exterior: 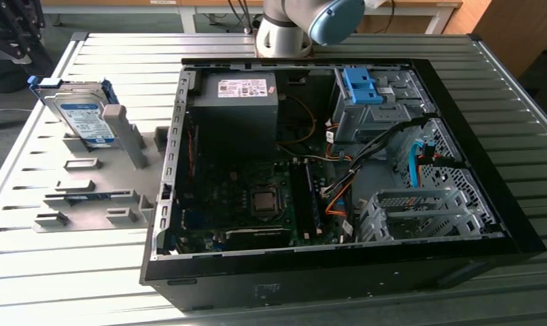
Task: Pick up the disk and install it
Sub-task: 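Pick up the disk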
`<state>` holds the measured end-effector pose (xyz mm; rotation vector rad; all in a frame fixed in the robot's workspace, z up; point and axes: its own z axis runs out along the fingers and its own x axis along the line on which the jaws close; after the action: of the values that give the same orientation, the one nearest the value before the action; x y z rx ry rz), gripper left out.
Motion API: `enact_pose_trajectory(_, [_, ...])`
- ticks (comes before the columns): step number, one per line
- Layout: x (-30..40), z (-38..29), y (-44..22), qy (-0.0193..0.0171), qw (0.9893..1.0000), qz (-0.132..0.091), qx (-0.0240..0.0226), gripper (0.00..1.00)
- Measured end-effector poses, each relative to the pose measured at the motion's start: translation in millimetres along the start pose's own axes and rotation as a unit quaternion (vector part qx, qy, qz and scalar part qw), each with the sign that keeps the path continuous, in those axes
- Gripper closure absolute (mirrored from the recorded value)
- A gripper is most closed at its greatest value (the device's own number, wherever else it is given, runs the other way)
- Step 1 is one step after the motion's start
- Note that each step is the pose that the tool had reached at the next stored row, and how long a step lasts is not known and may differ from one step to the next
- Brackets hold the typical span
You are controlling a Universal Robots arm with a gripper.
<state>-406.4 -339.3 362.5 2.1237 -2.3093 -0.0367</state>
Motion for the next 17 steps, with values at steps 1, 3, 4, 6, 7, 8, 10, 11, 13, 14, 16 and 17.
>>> enact_pose_trajectory(1, [0.0, 0.0, 0.0, 0.0, 1.0, 0.0, 0.0, 0.69])
enact_pose_trajectory(3, [0.0, 0.0, 0.0, 0.0, 1.0, 0.0, 0.0, 0.69])
enact_pose_trajectory(4, [0.0, 0.0, 0.0, 0.0, 1.0, 0.0, 0.0, 0.69])
enact_pose_trajectory(6, [0.0, 0.0, 0.0, 0.0, 1.0, 0.0, 0.0, 0.69])
enact_pose_trajectory(7, [0.0, 0.0, 0.0, 0.0, 1.0, 0.0, 0.0, 0.69])
enact_pose_trajectory(8, [0.0, 0.0, 0.0, 0.0, 1.0, 0.0, 0.0, 0.69])
enact_pose_trajectory(10, [0.0, 0.6, 0.1, -0.0001, 1.0, 0.0, 0.0014, 0.69])
enact_pose_trajectory(11, [0.0, 1.1, 0.2, -0.0003, 1.0, 0.0, 0.0029, 0.69])
enact_pose_trajectory(13, [0.1, 2.8, 0.3, -0.0005, 1.0, 0.0, 0.0048, 0.69])
enact_pose_trajectory(14, [0.1, 3.6, 0.3, -0.0005, 1.0, 0.0, 0.0048, 0.69])
enact_pose_trajectory(16, [0.1, 5.6, 0.6, -0.0004, 1.0, 0.0, 0.0048, 0.69])
enact_pose_trajectory(17, [0.1, 6.5, 1.4, -0.0004, 1.0, 0.0, 0.0048, 0.69])
